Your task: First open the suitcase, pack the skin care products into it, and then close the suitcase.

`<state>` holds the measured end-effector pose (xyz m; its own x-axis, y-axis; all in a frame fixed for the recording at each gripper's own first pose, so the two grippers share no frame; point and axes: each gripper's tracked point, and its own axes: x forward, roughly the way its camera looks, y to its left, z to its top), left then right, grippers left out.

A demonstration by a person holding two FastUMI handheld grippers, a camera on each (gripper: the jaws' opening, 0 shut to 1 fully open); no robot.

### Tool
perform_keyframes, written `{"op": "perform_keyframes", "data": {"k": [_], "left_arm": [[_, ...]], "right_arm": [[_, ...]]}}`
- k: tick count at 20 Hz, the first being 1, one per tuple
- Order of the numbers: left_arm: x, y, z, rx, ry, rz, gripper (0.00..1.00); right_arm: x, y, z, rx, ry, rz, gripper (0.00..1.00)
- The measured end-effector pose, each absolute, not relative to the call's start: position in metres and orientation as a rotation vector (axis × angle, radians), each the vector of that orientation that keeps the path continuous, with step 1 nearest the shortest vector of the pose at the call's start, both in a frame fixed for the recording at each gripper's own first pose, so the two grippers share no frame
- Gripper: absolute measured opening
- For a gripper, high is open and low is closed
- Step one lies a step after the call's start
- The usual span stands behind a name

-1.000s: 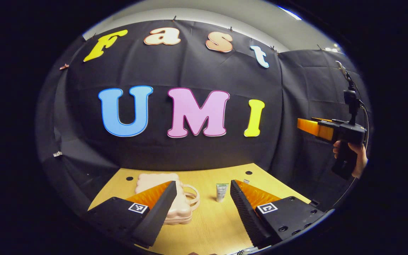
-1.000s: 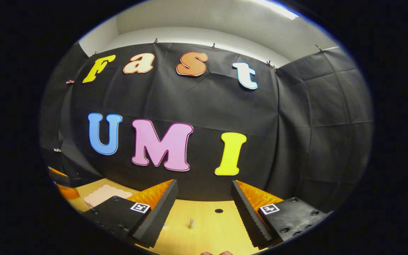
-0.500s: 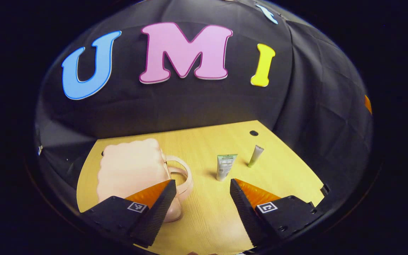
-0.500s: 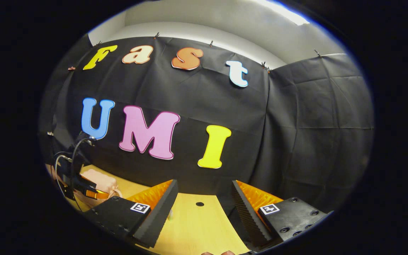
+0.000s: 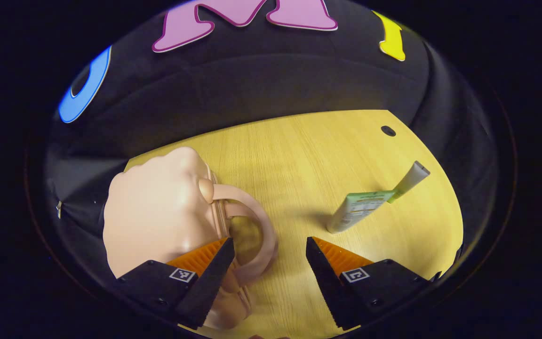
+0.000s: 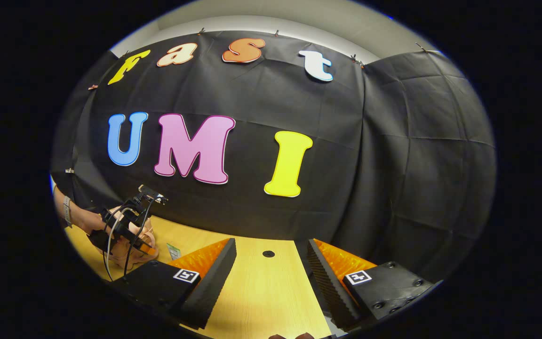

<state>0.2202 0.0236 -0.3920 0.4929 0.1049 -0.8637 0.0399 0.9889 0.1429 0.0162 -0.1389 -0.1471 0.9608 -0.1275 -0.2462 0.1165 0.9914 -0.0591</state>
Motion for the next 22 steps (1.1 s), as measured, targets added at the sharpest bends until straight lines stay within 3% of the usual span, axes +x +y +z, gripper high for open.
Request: {"op": "perform_keyframes", "data": {"k": [5,7,8,9,10,11,12,14,17,22], "left_arm": [[0.24,0.031,-0.417,0.211,1.084,0.075,0.97],[0.241,0.032,-0.428,0.232,1.118,0.07,0.92],[0.236,0.032,-0.436,0.214,1.161,0.072,0.87],[0.23,0.031,-0.448,0.183,1.2,0.075,0.71],[0.225,0.032,-0.453,0.151,1.224,0.084,0.63],[0.229,0.032,-0.451,0.125,1.202,0.065,0.41],[0.235,0.03,-0.447,0.1,1.174,0.039,0.39],[0.236,0.028,-0.43,0.117,1.14,0.012,0.23],[0.243,0.024,-0.398,0.172,1.051,0.001,0.15],[0.251,0.026,-0.326,0.088,0.908,0.012,0.11]], "right_arm": [[0.03,-0.141,-0.155,-0.048,0.263,-0.091,0.96],[0.033,-0.14,-0.16,-0.045,0.275,-0.072,0.96],[0.035,-0.14,-0.161,-0.043,0.281,-0.063,0.96],[0.035,-0.14,-0.161,-0.045,0.283,-0.055,0.96],[0.037,-0.14,-0.162,-0.051,0.287,-0.046,0.96],[0.037,-0.143,-0.163,-0.065,0.288,-0.043,0.96],[0.037,-0.145,-0.164,-0.077,0.285,-0.041,0.96],[0.038,-0.143,-0.17,-0.075,0.293,-0.023,0.96],[0.044,-0.137,-0.184,-0.043,0.324,0.016,0.96],[0.065,-0.119,-0.175,-0.029,0.297,0.073,0.96]]}}
